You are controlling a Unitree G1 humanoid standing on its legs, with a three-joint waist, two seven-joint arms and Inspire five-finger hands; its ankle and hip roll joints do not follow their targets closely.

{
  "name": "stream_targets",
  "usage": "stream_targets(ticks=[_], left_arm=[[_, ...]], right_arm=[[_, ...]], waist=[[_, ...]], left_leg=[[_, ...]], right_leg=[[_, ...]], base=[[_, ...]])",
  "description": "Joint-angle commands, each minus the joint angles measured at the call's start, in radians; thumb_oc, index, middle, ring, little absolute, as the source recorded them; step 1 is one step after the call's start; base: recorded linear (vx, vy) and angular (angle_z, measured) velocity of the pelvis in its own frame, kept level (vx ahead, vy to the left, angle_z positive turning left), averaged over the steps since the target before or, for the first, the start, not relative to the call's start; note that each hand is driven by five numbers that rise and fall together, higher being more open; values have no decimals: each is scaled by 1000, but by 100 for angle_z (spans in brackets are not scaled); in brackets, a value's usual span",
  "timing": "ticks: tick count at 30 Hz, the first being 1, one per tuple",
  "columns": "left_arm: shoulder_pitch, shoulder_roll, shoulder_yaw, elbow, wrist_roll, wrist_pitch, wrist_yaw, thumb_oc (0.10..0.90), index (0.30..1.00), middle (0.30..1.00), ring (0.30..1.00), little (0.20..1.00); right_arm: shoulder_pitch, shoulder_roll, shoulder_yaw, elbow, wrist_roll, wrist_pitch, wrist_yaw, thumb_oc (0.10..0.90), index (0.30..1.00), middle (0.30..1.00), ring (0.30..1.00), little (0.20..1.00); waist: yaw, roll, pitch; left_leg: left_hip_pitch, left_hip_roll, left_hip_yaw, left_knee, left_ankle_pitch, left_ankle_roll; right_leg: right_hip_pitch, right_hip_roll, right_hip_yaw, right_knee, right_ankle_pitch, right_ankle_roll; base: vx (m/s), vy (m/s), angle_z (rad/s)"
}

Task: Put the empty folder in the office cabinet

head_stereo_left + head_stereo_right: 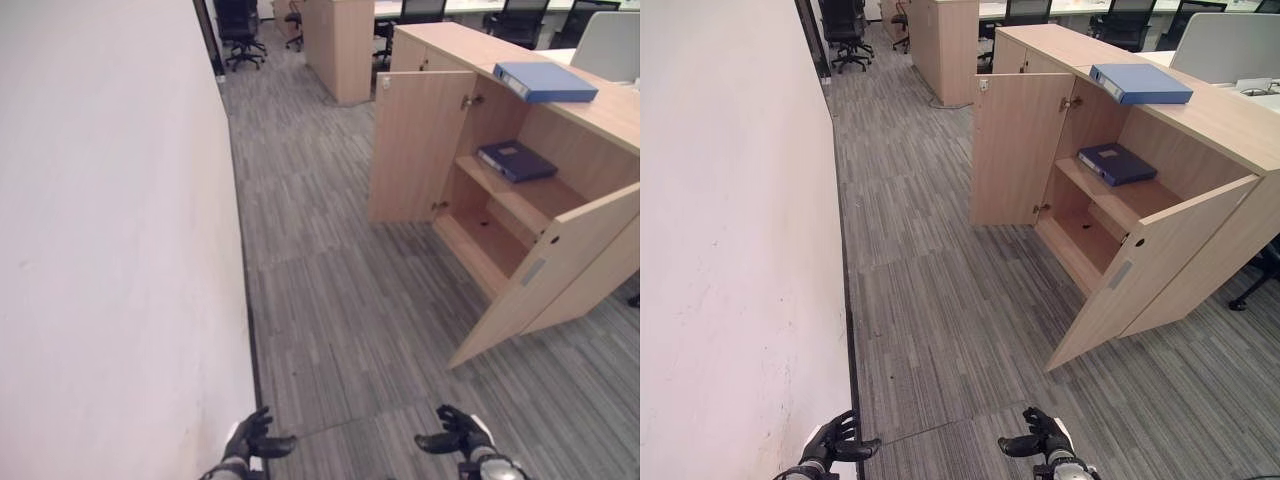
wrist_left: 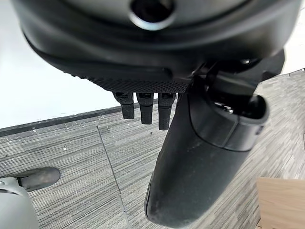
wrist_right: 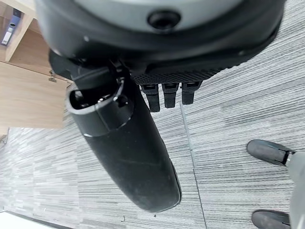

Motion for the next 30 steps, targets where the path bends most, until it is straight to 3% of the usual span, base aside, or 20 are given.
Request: stream_targets(ticks=[1, 30], left_arm=[[-68, 35, -5, -1, 1, -58, -15, 800, 900, 900, 900, 900], [-78, 17, -14, 107, 2, -41, -22, 800, 900, 900, 900, 900]], right_arm=[[-49, -41, 19, -24, 8, -53, 1, 800, 900, 900, 900, 900], [-37, -30, 6, 115, 27, -29, 15, 800, 900, 900, 900, 900]], waist=[[6, -20, -28], [-10, -11, -28]], left_leg=[[-24, 82, 9, -9, -7, -99], [-16, 83, -28, -9, -8, -104]], right_leg=[[40, -83, -31, 7, -56, 118], [55, -61, -25, 7, -86, 90]], base=[[-3, -2, -3], [9, -15, 3]])
